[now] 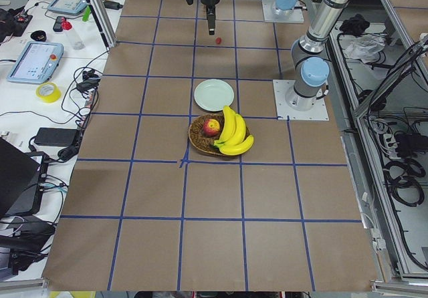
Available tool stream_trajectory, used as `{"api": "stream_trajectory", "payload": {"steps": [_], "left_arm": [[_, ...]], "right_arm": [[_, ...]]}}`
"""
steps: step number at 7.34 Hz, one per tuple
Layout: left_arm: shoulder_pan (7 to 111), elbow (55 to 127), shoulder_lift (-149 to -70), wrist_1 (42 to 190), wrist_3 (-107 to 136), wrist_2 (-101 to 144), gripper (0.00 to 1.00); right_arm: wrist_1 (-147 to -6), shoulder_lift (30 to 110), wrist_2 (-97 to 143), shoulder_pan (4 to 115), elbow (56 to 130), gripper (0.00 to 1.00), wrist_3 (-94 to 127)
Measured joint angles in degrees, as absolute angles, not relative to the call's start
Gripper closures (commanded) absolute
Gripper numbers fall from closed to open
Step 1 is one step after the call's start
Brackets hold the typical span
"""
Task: Collect all strawberries into plate
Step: 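Move the right gripper down over the pair of far strawberries, then close the right gripper on one of the far strawberries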
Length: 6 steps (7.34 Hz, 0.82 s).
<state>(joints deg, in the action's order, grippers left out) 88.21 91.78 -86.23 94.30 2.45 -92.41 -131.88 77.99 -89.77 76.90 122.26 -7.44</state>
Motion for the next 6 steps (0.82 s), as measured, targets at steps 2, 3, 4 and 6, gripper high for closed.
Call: {"api": "stream_trajectory", "payload": {"steps": [2, 3, 4, 6], "left_arm": [[88.22, 91.81, -86.22, 94.31, 2.42, -92.42, 0.0], [88.23, 91.83, -86.22, 94.31, 2.42, -92.4, 0.0], [88.24, 91.84, -86.22, 94.31, 2.44, -92.38, 0.0], [88.24, 91.84, -86.22, 94.31, 2.49, -92.37, 0.0]], "right_arm": [[-132.48, 77.76, -91.64, 76.84, 123.62, 0.3, -7.39], [-132.62, 77.57, -91.6, 76.82, 123.84, 0.38, -7.39], [-132.7, 77.33, -91.46, 76.82, 123.95, 0.45, -7.39], [-132.79, 77.05, -91.23, 76.81, 124.03, 0.76, -7.38]]}}
